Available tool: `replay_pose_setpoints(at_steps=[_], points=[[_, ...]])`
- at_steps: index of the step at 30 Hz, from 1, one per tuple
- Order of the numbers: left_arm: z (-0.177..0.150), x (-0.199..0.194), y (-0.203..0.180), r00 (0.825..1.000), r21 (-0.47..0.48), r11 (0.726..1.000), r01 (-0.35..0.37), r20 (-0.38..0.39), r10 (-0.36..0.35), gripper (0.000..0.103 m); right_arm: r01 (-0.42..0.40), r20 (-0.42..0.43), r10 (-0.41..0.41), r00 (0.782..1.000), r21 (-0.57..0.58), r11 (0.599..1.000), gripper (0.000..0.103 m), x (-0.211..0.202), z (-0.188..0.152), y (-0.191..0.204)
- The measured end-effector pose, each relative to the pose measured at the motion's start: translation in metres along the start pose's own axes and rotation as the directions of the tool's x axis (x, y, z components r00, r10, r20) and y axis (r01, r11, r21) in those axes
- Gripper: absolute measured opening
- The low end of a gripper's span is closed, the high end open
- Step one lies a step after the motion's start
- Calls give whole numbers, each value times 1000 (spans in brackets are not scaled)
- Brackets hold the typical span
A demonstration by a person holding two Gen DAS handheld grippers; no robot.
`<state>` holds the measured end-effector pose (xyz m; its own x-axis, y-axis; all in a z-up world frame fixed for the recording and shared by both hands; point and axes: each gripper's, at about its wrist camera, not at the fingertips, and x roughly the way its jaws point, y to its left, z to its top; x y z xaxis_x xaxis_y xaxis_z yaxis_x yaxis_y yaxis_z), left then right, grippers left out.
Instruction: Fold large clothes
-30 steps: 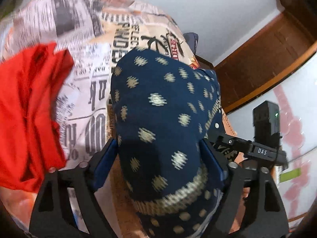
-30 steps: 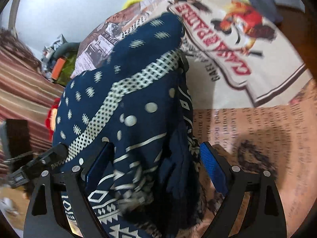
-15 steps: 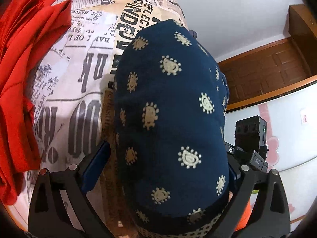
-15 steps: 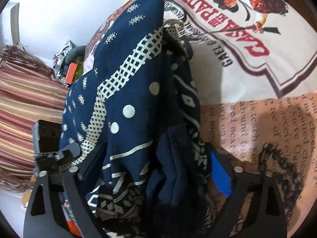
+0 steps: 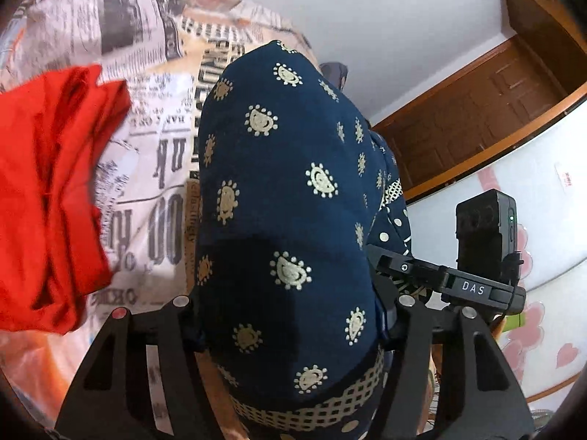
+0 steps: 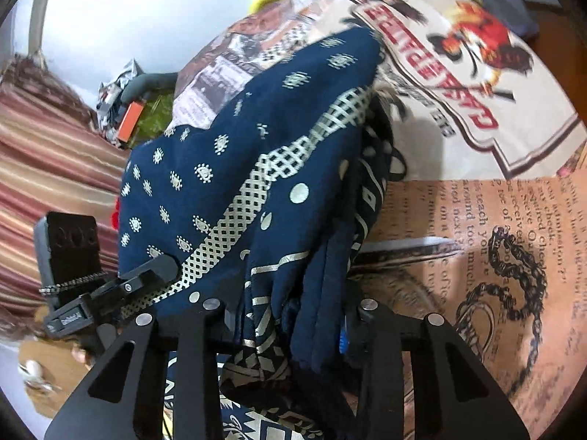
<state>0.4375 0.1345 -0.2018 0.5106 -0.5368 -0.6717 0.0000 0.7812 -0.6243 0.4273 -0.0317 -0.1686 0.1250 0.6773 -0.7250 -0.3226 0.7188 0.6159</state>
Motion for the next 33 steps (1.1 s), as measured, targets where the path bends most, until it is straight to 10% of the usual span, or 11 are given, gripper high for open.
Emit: replay_pose_setpoints(at_steps=[16, 33], points=[[9, -148, 48, 991, -22, 1000, 21, 134, -18, 63, -16, 52, 23, 998, -146, 989, 32, 15, 7, 100], [63, -179, 187, 982, -114, 989, -93, 151, 110, 63, -52, 22, 57, 998, -187, 981, 32, 147, 38, 168]])
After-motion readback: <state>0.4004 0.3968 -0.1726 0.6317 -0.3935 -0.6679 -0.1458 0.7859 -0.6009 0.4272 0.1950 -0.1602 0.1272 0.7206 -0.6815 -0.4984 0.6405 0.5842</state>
